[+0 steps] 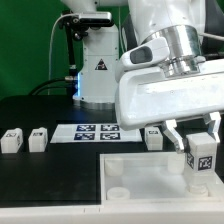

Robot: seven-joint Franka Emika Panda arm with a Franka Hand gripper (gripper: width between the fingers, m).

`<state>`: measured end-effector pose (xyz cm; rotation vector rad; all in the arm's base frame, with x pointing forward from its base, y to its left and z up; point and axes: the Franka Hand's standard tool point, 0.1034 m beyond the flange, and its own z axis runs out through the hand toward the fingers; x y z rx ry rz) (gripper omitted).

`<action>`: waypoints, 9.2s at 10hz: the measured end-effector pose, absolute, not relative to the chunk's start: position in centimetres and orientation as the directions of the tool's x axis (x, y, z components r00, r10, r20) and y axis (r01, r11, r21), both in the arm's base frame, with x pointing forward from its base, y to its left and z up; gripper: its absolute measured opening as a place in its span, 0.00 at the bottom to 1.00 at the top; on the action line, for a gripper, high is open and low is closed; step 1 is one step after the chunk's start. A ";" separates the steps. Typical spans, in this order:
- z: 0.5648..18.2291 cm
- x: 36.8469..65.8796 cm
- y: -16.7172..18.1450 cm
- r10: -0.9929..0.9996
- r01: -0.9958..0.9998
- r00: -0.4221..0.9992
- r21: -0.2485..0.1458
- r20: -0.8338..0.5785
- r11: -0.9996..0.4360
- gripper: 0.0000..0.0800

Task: Assemble one leg

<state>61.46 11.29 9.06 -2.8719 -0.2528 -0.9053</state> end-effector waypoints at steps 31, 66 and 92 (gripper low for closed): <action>8.9 62.8 11.3 0.168 0.121 0.969 -0.241 -0.183 -0.963 0.81; 7.9 63.7 10.6 -0.172 -0.170 0.985 -0.284 -0.017 -0.944 0.78; 7.9 63.1 10.7 -0.269 -0.265 0.963 -0.248 -0.017 -0.932 0.81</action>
Offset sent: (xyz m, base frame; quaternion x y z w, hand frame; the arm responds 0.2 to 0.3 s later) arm 0.0015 -0.0023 -0.0069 0.0032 0.0268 -0.0104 0.9996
